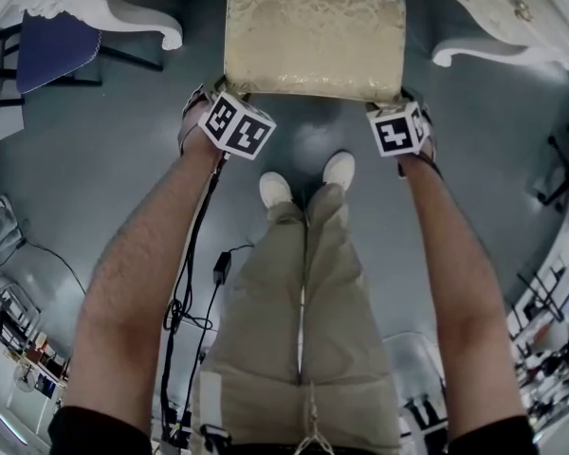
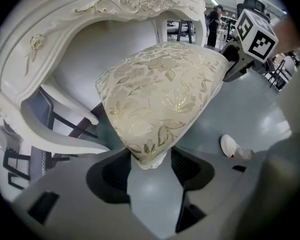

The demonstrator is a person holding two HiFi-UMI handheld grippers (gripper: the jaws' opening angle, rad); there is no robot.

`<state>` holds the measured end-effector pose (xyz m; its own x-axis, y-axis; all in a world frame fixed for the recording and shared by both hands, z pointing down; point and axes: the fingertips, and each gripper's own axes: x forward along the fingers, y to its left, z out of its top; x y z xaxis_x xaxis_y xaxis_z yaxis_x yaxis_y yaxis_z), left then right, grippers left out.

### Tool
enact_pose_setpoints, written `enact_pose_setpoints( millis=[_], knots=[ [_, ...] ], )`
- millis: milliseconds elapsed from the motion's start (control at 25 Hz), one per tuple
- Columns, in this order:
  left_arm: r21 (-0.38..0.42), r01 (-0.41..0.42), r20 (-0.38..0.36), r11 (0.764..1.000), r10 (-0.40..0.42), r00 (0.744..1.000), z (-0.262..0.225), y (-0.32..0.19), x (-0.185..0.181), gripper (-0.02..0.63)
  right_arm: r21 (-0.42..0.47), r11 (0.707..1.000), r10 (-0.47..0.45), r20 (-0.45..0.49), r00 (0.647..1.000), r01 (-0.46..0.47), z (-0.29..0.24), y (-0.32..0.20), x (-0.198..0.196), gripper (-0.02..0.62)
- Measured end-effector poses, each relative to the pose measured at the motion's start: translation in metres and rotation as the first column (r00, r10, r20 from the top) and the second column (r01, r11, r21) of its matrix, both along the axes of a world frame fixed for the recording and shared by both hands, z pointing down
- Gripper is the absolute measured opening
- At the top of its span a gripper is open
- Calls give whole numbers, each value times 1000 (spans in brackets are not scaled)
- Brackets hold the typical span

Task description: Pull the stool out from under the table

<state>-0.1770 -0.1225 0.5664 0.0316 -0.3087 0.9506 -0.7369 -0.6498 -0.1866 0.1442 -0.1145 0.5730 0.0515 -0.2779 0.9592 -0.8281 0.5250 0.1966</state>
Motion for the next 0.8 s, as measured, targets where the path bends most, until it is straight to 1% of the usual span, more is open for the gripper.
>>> enact_pose_setpoints(
  millis=[200, 320, 440, 560, 600, 680, 760, 800],
  knots=[
    [11, 14, -7, 1000, -14, 1000, 1, 36, 5, 253, -32, 999, -17, 2, 1000, 17, 1, 34, 5, 322],
    [-1, 30, -12, 1000, -30, 999, 3, 57, 9, 253, -39, 999, -28, -9, 1000, 27, 0, 52, 10, 322],
    [-14, 29, -7, 999, -29, 1000, 4, 78, 14, 253, -36, 999, -36, -3, 999, 36, 1, 68, 15, 322],
    [-25, 31, -8, 999, -31, 999, 7, 89, 15, 253, -23, 998, -61, 10, 998, 62, 2, 74, 15, 322],
    [-33, 49, -19, 998, -49, 999, 7, 91, 13, 253, -27, 997, -72, 11, 997, 72, 3, 77, 15, 322],
    [-38, 135, -56, 990, -137, 989, 2, 95, 7, 253, -39, 997, -72, 9, 997, 72, 2, 83, 19, 322],
    [1, 251, -100, 968, -250, 963, -13, 96, -2, 253, -44, 999, -20, 35, 999, 21, -6, 89, 28, 322],
    [35, 308, -128, 951, -301, 945, -25, 98, -7, 253, -39, 999, 16, 69, 997, -13, -14, 92, 31, 322]
  ],
)
